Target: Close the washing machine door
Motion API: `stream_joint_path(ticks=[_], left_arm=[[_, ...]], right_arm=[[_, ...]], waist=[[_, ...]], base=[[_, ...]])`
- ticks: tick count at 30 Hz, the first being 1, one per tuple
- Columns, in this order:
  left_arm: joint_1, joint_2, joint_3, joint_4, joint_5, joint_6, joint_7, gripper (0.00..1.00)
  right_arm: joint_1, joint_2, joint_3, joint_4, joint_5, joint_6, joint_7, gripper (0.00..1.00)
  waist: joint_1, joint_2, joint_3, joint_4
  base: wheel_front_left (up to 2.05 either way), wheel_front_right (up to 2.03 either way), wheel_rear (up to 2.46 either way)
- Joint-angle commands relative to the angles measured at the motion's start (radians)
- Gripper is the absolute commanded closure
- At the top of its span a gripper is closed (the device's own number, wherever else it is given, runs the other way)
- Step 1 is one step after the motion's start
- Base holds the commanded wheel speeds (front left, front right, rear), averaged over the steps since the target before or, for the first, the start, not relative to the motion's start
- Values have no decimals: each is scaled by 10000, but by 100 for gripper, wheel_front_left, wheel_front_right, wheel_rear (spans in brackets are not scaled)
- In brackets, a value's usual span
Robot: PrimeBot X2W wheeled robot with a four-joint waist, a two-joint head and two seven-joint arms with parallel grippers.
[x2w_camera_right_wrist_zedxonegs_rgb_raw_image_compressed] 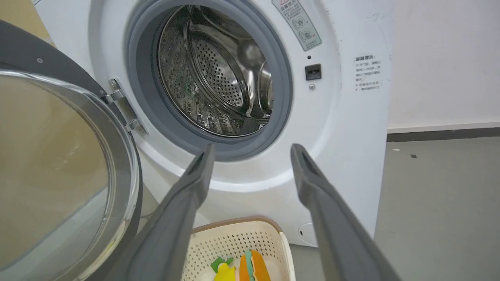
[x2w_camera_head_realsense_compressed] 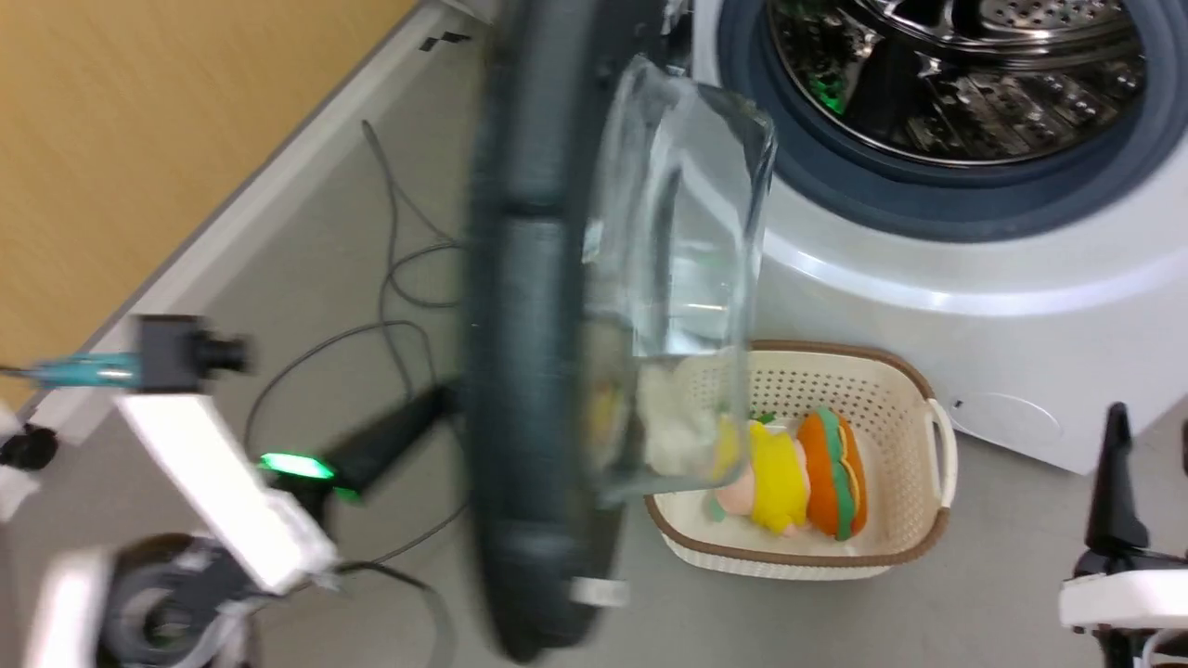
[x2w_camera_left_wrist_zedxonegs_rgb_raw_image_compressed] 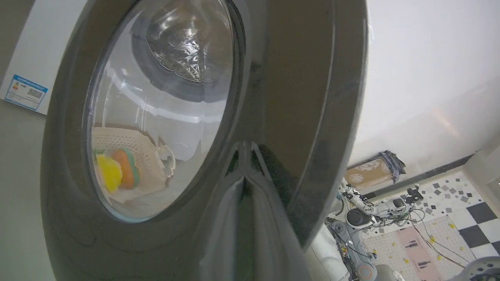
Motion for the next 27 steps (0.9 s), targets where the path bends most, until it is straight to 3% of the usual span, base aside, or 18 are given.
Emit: stream_joint_path(ticks=[1, 12, 27], left_arm=[[89, -272, -429, -188, -114, -114, -71, 100], [-333, -1242, -3080, 243, 138, -115, -1451, 100], [-1459, -1373, -4859, 2200, 419, -115, -4794, 100]], right_arm=[[-123, 24, 79, -68, -112, 8, -68, 0], [-334, 24, 617, -305, -614, 8, -68, 0], [-551, 24, 838, -314, -509, 8, -68, 0]], waist=[[-1, -1, 36, -223], [-1, -1, 280, -2026], [-1, -1, 743, -4439]], base=[[0, 0, 0], [0, 0, 0], [0, 0, 0]])
